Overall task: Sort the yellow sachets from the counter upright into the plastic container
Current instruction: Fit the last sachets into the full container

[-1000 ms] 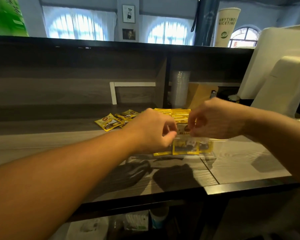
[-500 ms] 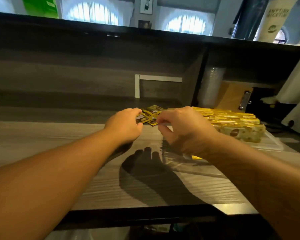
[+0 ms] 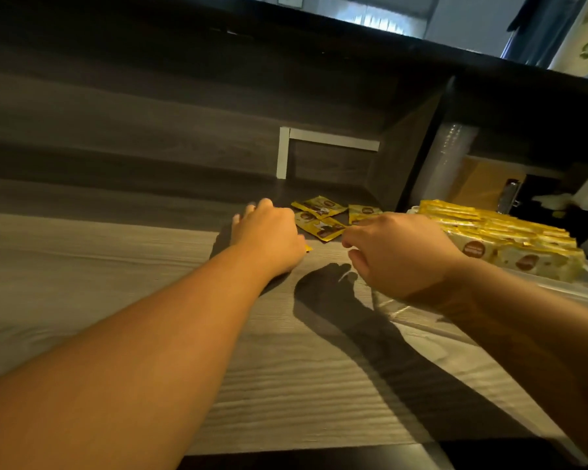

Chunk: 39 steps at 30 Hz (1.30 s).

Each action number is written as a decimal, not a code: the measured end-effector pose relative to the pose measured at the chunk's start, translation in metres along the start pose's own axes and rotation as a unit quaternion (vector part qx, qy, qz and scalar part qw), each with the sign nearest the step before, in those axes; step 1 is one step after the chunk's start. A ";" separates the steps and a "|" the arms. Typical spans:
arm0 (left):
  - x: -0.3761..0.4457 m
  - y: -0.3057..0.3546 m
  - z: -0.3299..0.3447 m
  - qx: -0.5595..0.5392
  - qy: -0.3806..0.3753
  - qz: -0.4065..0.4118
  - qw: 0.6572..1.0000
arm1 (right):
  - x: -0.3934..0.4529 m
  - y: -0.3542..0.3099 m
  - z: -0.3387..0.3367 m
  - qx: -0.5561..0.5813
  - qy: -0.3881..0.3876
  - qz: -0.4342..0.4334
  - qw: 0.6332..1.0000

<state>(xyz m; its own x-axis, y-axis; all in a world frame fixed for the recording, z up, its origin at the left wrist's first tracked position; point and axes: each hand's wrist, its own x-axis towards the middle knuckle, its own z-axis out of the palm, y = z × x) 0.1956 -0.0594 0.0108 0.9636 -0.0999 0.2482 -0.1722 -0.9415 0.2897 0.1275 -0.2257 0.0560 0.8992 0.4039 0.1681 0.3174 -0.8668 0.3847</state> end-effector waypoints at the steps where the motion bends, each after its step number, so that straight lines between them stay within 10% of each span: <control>1: -0.001 -0.001 -0.003 -0.004 -0.024 -0.006 1.000 | 0.006 -0.005 0.001 0.002 -0.003 -0.001 1.000; 7: -0.003 -0.012 -0.010 -0.039 -0.055 -0.019 0.998 | 0.053 -0.021 0.016 0.071 -0.077 0.080 0.991; 18: -0.009 -0.015 -0.021 -0.211 0.311 0.027 0.926 | 0.080 -0.024 0.031 0.172 -0.100 0.175 0.964; 25: -0.009 -0.011 -0.021 -0.263 0.374 0.095 0.884 | 0.075 -0.027 0.019 0.234 -0.089 0.174 0.952; 32: -0.011 -0.005 -0.023 -0.314 0.364 0.133 0.867 | 0.068 -0.022 0.008 0.386 -0.017 0.200 0.900; 39: -0.018 0.015 -0.029 -0.406 0.346 0.170 0.828 | 0.032 0.008 -0.017 0.512 0.222 0.255 0.789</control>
<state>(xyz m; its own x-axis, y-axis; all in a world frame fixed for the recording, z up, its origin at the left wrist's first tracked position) 0.1693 -0.0623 0.0375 0.5314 0.1589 0.8321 -0.7612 -0.3415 0.5514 0.1533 -0.2142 0.0801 0.8663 -0.2093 0.4535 0.2292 -0.6401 -0.7333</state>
